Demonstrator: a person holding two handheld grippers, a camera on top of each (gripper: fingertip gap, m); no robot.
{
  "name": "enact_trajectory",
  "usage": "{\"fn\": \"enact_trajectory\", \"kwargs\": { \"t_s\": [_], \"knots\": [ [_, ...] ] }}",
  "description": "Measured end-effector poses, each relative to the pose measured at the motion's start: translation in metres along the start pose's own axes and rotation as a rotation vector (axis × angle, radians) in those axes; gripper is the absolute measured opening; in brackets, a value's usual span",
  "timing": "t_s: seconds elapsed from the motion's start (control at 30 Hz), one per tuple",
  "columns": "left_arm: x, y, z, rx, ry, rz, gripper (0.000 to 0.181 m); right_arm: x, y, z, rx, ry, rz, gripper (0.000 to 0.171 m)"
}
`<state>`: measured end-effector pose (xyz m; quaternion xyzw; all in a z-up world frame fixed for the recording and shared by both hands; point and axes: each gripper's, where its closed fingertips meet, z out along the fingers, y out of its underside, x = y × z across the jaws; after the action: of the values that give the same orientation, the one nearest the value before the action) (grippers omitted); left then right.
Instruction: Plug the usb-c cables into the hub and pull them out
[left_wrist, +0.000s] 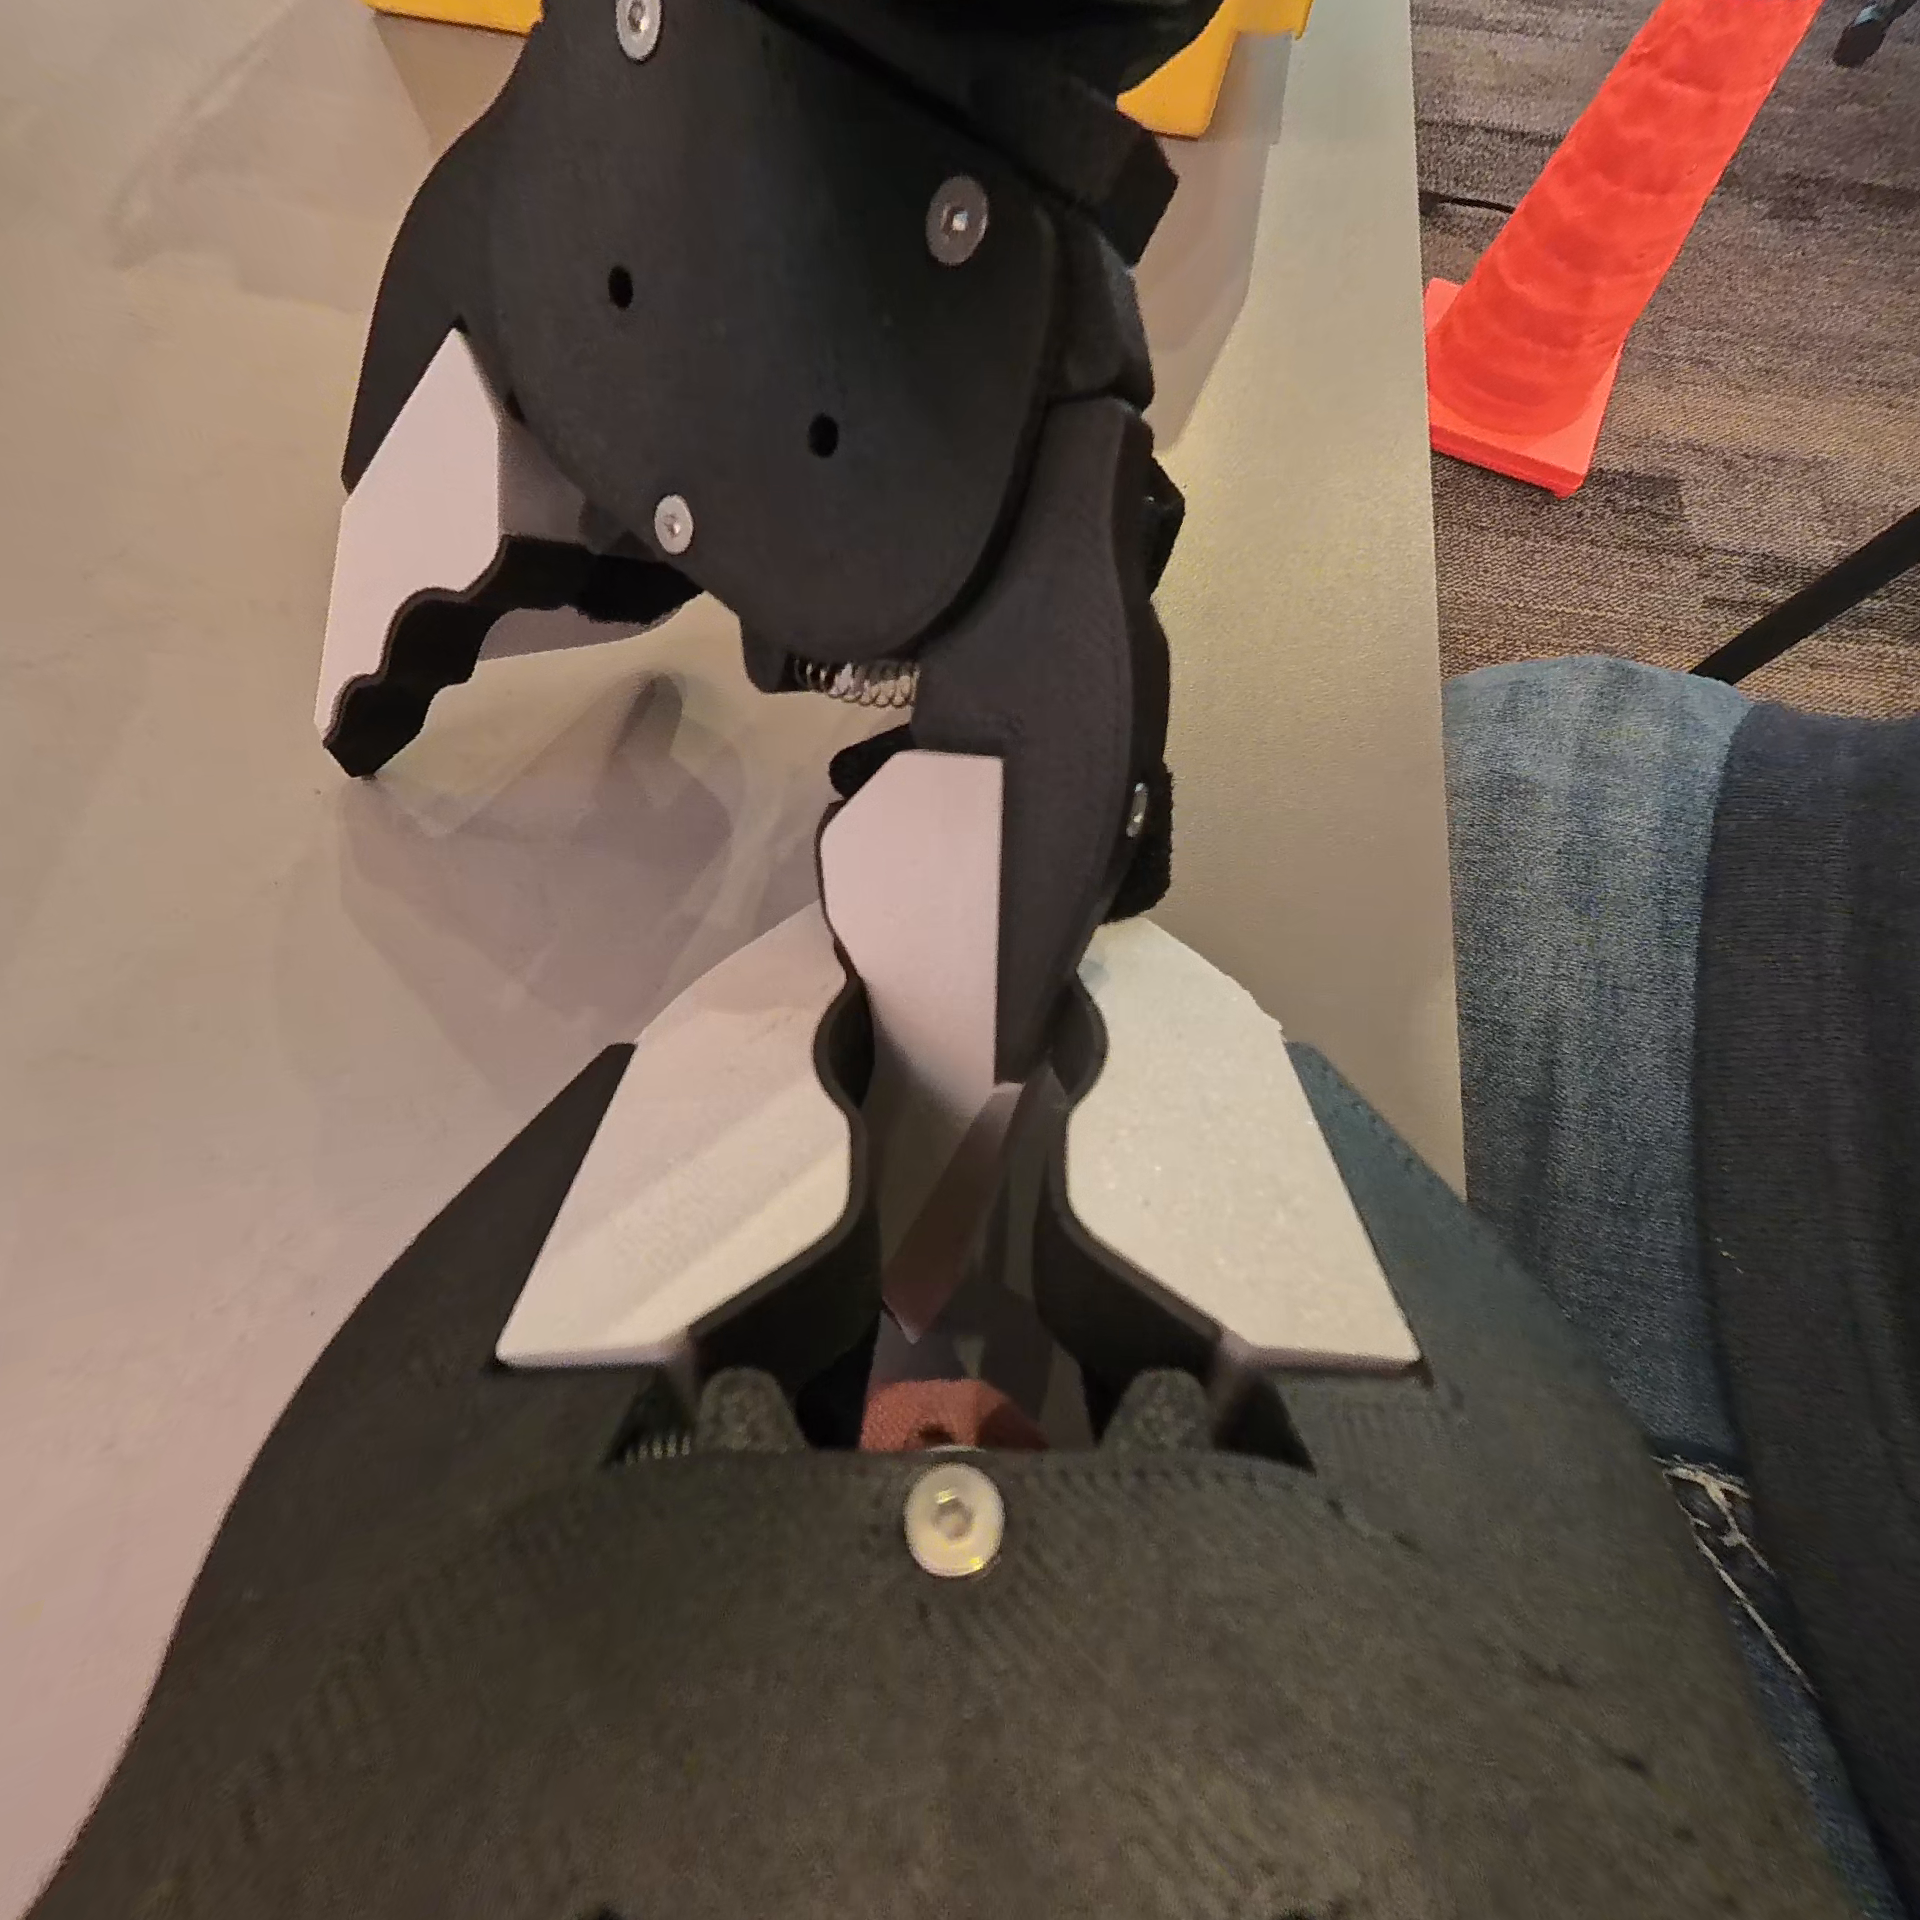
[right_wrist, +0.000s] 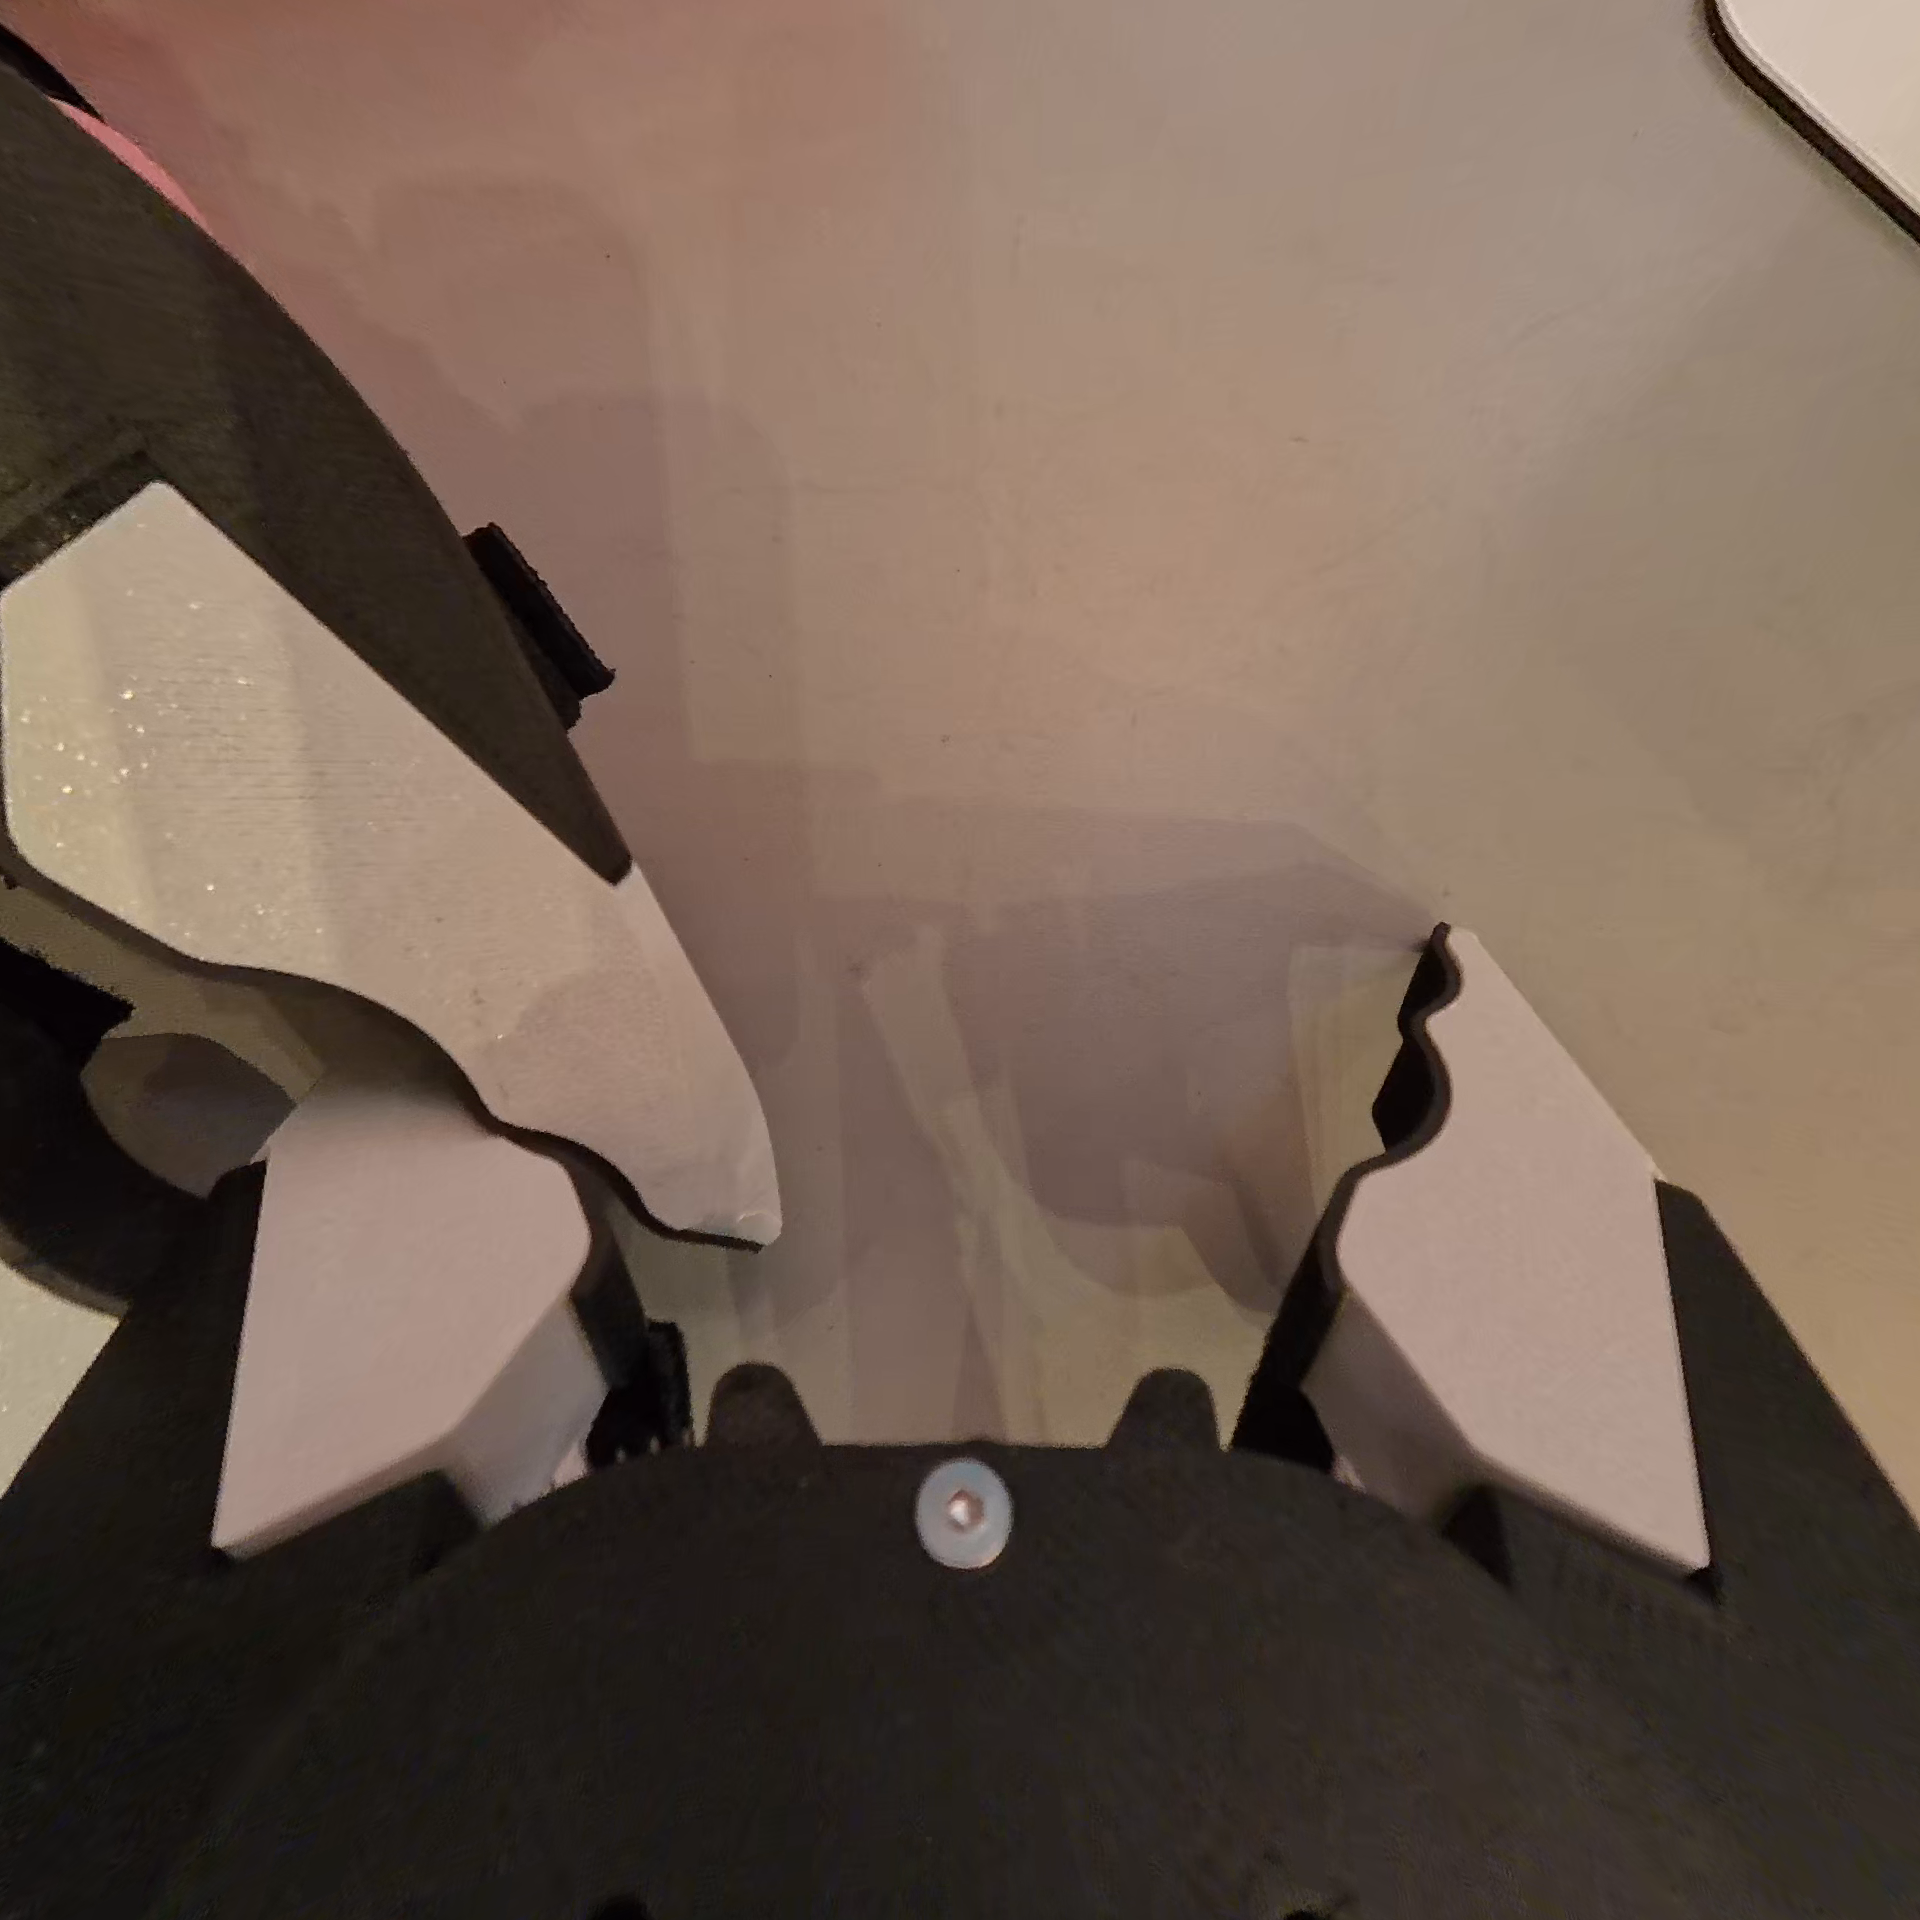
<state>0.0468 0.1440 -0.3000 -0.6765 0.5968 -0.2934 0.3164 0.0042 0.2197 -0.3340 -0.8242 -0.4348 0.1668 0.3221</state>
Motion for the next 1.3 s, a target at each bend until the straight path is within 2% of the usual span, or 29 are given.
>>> {"fn": "enact_trajectory", "kwargs": {
  "t_s": [0.33,0.43,0.5,0.77,0.87,1.0,1.3],
  "knots": [
    [0.0,0.0,0.0,0.0,-0.005,-0.009,0.033,0.0,0.0,0.0,0.0,0.0,0.001,0.159],
    [0.0,0.01,0.003,-0.067,-0.013,0.001,0.042,0.0,0.0,0.0,0.0,0.0,0.002,0.159],
    [-0.002,0.009,0.001,-0.05,-0.032,-0.003,0.049,0.0,0.0,0.0,0.0,0.0,0.002,0.159],
    [-0.023,0.037,-0.025,-0.099,-0.136,-0.138,0.101,0.0,0.0,0.0,0.0,0.0,0.002,0.159],
    [-0.025,0.041,-0.031,-0.086,-0.141,-0.195,0.111,0.0,0.0,0.0,0.0,0.0,0.002,0.159],
    [-0.02,0.051,-0.028,-0.147,-0.122,-0.217,0.126,0.0,0.0,0.0,0.0,0.0,0.002,0.159],
    [-0.025,0.057,-0.022,-0.206,-0.197,-0.178,0.13,0.0,0.0,0.0,0.0,0.0,0.002,0.159]
  ]
}}
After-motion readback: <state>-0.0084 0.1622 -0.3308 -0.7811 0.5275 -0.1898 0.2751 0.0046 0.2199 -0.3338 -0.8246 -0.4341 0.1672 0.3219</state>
